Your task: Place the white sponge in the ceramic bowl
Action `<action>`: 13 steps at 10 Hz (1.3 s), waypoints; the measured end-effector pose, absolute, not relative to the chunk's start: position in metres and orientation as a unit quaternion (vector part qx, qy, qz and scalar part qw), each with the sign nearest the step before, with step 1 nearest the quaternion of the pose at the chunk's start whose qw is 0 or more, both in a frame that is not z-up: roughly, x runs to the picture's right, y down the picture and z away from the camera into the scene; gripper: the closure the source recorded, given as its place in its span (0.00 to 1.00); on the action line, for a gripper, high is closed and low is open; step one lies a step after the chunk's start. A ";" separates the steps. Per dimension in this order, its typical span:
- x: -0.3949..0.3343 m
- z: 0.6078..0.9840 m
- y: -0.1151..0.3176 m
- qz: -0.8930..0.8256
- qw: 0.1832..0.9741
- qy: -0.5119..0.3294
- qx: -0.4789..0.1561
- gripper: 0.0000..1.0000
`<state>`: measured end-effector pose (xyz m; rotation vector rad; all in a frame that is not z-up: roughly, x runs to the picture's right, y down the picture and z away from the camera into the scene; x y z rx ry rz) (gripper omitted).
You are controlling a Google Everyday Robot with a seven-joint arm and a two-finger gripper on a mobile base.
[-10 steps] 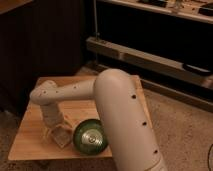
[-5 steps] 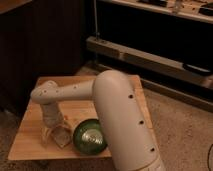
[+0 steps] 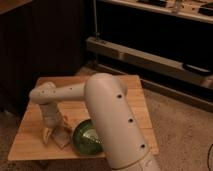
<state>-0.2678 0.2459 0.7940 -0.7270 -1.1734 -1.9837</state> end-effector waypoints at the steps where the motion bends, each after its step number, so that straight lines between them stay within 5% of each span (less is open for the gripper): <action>1: -0.271 0.794 0.248 -0.768 0.348 -0.457 -0.284 0.20; 3: -0.269 0.794 0.249 -0.768 0.346 -0.459 -0.284 0.29; 10: -0.262 0.785 0.238 -0.769 0.354 -0.455 -0.278 0.97; 13: -0.258 0.775 0.225 -0.768 0.350 -0.457 -0.280 1.00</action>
